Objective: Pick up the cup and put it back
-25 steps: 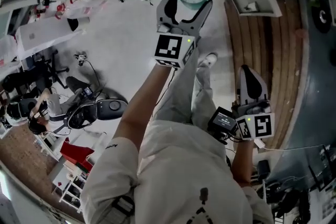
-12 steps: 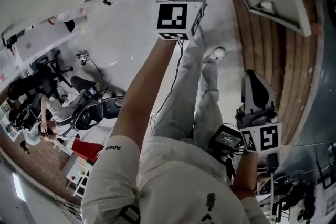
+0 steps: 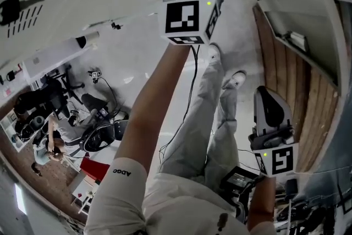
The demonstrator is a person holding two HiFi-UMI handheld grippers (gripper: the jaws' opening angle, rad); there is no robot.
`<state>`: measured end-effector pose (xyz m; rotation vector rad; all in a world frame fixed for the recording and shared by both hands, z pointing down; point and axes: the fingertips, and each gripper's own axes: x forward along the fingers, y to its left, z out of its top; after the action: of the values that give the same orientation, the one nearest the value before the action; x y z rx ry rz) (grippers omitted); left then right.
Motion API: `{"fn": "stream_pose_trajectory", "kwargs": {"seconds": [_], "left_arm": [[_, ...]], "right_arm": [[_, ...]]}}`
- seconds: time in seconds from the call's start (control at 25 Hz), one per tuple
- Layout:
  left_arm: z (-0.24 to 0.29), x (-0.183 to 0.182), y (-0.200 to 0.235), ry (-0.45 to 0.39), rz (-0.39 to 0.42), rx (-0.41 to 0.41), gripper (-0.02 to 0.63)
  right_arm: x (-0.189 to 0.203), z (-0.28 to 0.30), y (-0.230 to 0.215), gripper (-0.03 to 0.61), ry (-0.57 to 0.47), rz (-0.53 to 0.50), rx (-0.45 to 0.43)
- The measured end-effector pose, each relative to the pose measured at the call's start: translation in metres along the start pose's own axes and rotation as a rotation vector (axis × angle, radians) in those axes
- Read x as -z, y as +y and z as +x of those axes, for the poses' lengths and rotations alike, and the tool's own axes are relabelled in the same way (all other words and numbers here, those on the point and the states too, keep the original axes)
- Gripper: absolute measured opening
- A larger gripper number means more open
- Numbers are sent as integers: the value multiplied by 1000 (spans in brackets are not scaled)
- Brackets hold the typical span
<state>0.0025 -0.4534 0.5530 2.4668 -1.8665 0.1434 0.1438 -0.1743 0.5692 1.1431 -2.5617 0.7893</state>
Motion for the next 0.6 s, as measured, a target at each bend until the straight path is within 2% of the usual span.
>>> {"fn": "stream_pose_trajectory", "kwargs": {"seconds": [0.24,0.4,0.6], "left_arm": [[19,-4,11,-3,8,12,353],[28,-7,16,-6,19,19,353],[45,-10,30,-38,62,12,353]], "right_arm": [[-18,34,-10,27,-52,-59,-15],[-27,49,-15,27,-62,-48,-2],[-19,65,-10,26,-53,-51,-23]]}}
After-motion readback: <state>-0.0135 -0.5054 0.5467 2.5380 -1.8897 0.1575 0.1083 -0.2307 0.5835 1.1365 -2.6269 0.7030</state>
